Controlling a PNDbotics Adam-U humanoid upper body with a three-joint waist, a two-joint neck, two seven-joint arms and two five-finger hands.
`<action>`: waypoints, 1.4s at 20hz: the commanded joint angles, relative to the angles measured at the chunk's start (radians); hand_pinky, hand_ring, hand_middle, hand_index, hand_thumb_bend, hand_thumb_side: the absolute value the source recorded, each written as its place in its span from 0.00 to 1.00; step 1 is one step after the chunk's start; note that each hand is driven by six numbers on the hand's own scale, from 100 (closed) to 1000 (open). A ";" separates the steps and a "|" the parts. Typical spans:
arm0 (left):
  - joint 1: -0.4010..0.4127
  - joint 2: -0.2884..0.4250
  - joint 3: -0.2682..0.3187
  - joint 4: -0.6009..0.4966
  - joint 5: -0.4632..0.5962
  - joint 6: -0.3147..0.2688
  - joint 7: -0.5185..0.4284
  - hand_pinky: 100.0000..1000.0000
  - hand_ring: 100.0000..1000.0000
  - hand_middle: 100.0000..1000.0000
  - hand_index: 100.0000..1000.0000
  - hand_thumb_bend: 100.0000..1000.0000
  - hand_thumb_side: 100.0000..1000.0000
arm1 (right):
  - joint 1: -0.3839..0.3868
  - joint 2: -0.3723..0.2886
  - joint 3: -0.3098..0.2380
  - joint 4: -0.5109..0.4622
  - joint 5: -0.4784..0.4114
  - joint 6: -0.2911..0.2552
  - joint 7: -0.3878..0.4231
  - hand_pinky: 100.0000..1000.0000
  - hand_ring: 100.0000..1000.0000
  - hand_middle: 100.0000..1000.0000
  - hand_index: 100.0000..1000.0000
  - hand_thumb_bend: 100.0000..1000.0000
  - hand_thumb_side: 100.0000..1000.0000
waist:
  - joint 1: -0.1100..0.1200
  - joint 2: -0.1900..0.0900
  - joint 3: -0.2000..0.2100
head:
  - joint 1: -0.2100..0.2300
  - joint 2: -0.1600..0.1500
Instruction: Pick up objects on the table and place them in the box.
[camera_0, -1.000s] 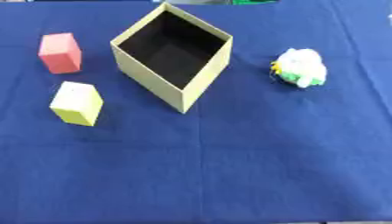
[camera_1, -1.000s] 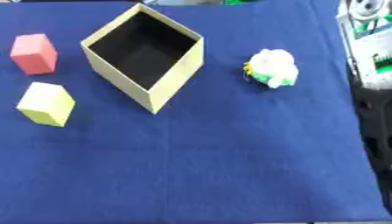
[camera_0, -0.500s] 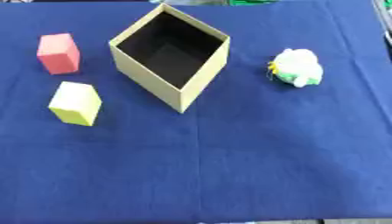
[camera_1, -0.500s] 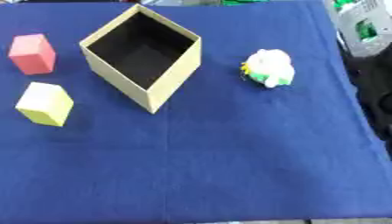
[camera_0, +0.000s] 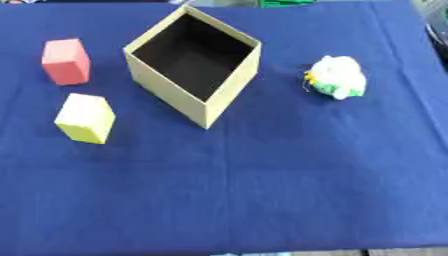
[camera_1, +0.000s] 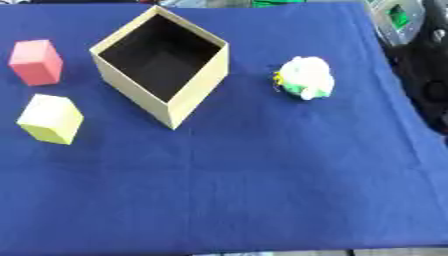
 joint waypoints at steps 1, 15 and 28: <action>-0.001 0.028 0.002 -0.019 -0.007 -0.001 -0.006 0.70 0.62 0.64 0.76 0.21 1.00 | -0.026 -0.046 0.009 0.014 0.000 -0.014 0.033 0.89 0.94 0.88 0.94 0.00 1.00 | -0.001 -0.023 -0.003 | 0.006 0.005; 0.001 0.035 0.003 -0.019 -0.012 0.001 -0.010 0.70 0.62 0.64 0.76 0.21 1.00 | 0.052 -0.132 0.029 -0.042 -0.082 -0.042 0.069 0.89 0.96 0.90 0.97 0.00 1.00 | -0.007 -0.022 -0.029 | 0.029 0.001; -0.002 0.037 0.002 -0.019 -0.012 0.002 -0.014 0.70 0.62 0.64 0.76 0.21 1.00 | 0.157 -0.176 0.030 -0.106 -0.153 -0.065 0.048 0.90 0.96 0.91 1.00 0.00 1.00 | -0.007 -0.023 -0.040 | 0.032 -0.002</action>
